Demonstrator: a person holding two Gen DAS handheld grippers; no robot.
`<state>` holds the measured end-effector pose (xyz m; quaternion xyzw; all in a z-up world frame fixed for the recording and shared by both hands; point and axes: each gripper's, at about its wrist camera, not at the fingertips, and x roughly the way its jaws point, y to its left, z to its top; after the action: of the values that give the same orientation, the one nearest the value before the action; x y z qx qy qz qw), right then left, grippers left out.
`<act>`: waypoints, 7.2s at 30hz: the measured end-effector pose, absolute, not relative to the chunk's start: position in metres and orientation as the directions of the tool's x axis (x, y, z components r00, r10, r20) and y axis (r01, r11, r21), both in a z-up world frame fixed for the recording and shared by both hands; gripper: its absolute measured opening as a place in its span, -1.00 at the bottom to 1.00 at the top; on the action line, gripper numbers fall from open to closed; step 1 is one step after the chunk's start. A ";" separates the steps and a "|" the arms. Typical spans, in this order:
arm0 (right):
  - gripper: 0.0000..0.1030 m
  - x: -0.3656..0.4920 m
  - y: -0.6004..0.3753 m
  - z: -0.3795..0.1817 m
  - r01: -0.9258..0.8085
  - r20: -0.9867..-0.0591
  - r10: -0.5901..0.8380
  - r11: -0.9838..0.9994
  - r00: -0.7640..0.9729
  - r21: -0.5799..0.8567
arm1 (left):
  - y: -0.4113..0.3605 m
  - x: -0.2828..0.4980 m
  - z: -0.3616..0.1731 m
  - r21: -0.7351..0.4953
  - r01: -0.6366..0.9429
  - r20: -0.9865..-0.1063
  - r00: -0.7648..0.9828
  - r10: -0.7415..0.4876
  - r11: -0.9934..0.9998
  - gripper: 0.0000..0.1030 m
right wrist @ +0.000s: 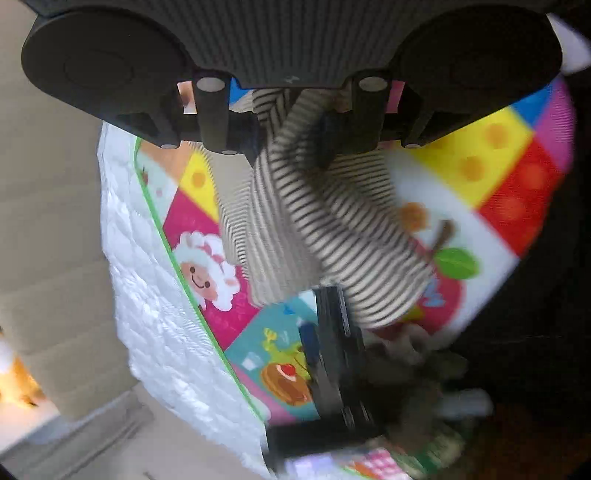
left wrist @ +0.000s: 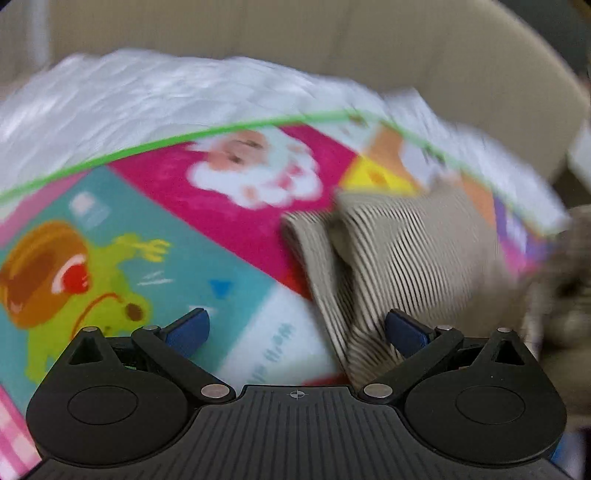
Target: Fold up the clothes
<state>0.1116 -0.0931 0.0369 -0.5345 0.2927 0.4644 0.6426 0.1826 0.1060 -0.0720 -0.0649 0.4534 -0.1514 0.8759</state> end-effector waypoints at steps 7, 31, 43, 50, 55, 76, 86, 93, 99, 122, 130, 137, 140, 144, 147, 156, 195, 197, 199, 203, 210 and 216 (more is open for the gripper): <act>-0.13 0.190 -0.065 -0.013 -0.913 -0.869 0.289 0.056 0.402 -0.404 | 0.157 0.186 -0.060 -0.483 0.090 -0.647 0.633 -0.424 0.871 1.00; 1.00 0.236 -0.175 0.014 -0.588 -0.686 0.326 0.788 0.650 -0.183 | 0.091 0.200 -0.076 -0.311 0.242 -0.673 0.627 -0.393 0.919 1.00; 1.00 0.257 -0.166 -0.054 -0.381 -0.728 0.159 0.912 0.667 -0.150 | 0.100 0.207 -0.086 -0.345 0.219 -0.679 0.614 -0.403 0.913 1.00; 1.00 0.225 -0.181 -0.013 -0.343 -0.697 0.273 0.939 0.663 0.041 | 0.102 0.206 -0.087 -0.352 0.213 -0.674 0.618 -0.405 0.911 1.00; 1.00 0.179 -0.174 -0.029 -0.381 -0.697 0.299 0.924 0.652 0.039 | 0.100 0.205 -0.087 -0.341 0.212 -0.676 0.622 -0.395 0.916 1.00; 1.00 0.161 -0.159 -0.062 -0.366 -0.624 0.278 0.930 0.730 -0.014 | 0.070 0.243 -0.070 -0.146 0.152 -0.712 0.669 -0.211 0.977 1.00; 1.00 0.159 -0.140 -0.072 -0.399 -0.678 0.332 0.915 0.656 0.062 | 0.089 0.248 -0.081 -0.266 0.164 -0.706 0.638 -0.308 0.950 1.00; 1.00 0.160 -0.138 -0.067 -0.377 -0.692 0.313 0.924 0.650 0.065 | 0.091 0.248 -0.082 -0.277 0.159 -0.704 0.637 -0.313 0.948 1.00; 1.00 0.156 -0.145 -0.053 -0.347 -0.680 0.319 0.932 0.660 0.101 | 0.093 0.246 -0.082 -0.280 0.156 -0.704 0.638 -0.313 0.947 1.00; 1.00 0.174 -0.182 -0.064 -0.209 -0.718 0.150 0.978 0.679 0.006 | 0.094 0.245 -0.083 -0.285 0.160 -0.702 0.637 -0.320 0.945 1.00; 1.00 0.194 -0.172 -0.019 -0.201 -0.632 0.128 0.979 0.764 -0.044 | 0.096 0.246 -0.084 -0.284 0.157 -0.700 0.640 -0.317 0.946 1.00; 1.00 0.246 -0.141 -0.049 -0.224 -0.705 0.004 0.950 0.709 -0.219 | 0.096 0.248 -0.086 -0.283 0.161 -0.697 0.642 -0.319 0.945 1.00; 1.00 0.252 -0.142 -0.056 -0.218 -0.721 0.003 0.954 0.692 -0.206 | 0.095 0.249 -0.086 -0.283 0.162 -0.695 0.644 -0.319 0.945 1.00; 1.00 0.243 -0.159 -0.044 -0.181 -0.732 0.046 0.978 0.680 -0.106 | 0.097 0.248 -0.086 -0.289 0.169 -0.691 0.644 -0.328 0.942 1.00; 1.00 0.218 -0.183 -0.030 -0.125 -0.737 0.131 0.990 0.663 0.063 | 0.100 0.246 -0.081 -0.301 0.169 -0.684 0.647 -0.336 0.938 1.00; 1.00 0.147 -0.220 -0.055 -0.017 -0.762 0.469 0.856 0.446 0.517 | 0.107 0.239 -0.039 -0.335 0.386 -0.615 0.602 -0.510 0.859 1.00; 0.68 0.213 -0.219 -0.038 -0.328 -0.724 0.415 0.905 0.551 0.269 | -0.002 0.166 -0.082 -0.446 0.511 -0.750 0.236 -0.618 0.735 1.00; 0.69 0.201 -0.231 -0.036 -0.317 -0.715 0.410 0.909 0.567 0.269 | -0.009 0.152 -0.076 -0.419 0.549 -0.753 0.235 -0.615 0.723 1.00; 0.73 0.190 -0.244 -0.034 -0.307 -0.705 0.404 0.913 0.583 0.270 | -0.010 0.143 -0.069 -0.401 0.565 -0.753 0.245 -0.611 0.721 1.00; 0.74 0.182 -0.257 -0.040 -0.236 -0.697 0.398 0.917 0.596 0.322 | 0.024 0.149 -0.046 -0.434 0.452 -0.717 0.350 -0.603 0.779 1.00; 0.74 0.154 -0.229 -0.031 -0.273 -0.648 0.311 0.948 0.696 0.162 | 0.056 0.182 -0.041 -0.321 0.050 -0.754 0.591 -0.287 0.946 1.00; 0.74 0.103 -0.155 -0.018 -0.498 -0.567 0.342 0.856 0.749 -0.141 | 0.057 0.177 -0.057 -0.259 0.011 -0.778 0.589 -0.216 0.966 1.00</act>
<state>0.1031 -0.1551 -0.0180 -0.1433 0.2716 0.2274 0.9241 0.1775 0.0568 -0.0568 -0.1142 0.4485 -0.0641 0.8841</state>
